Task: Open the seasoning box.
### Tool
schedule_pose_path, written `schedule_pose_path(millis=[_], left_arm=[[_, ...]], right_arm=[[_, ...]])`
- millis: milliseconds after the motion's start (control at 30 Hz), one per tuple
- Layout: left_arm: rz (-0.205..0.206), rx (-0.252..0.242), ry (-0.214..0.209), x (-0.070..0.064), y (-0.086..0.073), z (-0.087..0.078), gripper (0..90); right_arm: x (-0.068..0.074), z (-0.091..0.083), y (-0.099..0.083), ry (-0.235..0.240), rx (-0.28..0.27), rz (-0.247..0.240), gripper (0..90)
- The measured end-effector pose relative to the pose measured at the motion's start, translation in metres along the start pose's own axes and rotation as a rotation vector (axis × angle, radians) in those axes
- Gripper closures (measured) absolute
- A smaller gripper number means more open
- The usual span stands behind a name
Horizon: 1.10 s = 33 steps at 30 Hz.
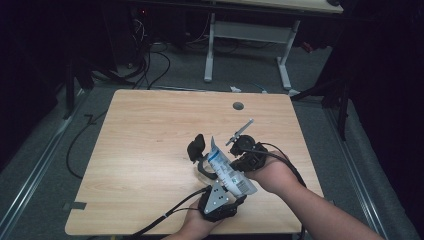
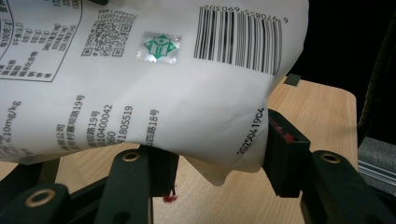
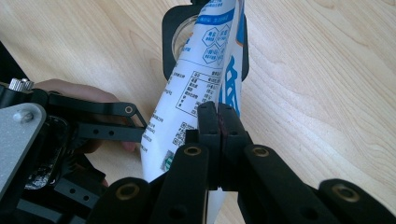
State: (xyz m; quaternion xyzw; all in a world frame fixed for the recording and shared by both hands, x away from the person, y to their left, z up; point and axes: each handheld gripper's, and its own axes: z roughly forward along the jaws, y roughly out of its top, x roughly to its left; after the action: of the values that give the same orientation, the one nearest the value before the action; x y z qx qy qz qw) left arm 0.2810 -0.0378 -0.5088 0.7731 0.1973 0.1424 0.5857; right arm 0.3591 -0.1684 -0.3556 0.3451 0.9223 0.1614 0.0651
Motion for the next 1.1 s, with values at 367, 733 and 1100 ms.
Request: schedule_pose_path(millis=[367, 733, 1100], left_arm=[[0.0, -0.006, -0.004, -0.0009, 0.0012, -0.0005, 52.2], [0.005, -0.009, -0.001, -0.001, 0.0015, -0.0006, 51.3], [0.001, -0.012, 0.006, -0.0012, 0.0033, -0.0013, 52.0]], right_arm=[[-0.0005, -0.0008, 0.0009, -0.002, 0.002, -0.004, 90.0], [-0.0007, 0.0003, 0.0039, -0.006, 0.002, -0.009, 90.0], [-0.0006, 0.0, 0.0065, -0.006, 0.004, -0.016, 90.0]])
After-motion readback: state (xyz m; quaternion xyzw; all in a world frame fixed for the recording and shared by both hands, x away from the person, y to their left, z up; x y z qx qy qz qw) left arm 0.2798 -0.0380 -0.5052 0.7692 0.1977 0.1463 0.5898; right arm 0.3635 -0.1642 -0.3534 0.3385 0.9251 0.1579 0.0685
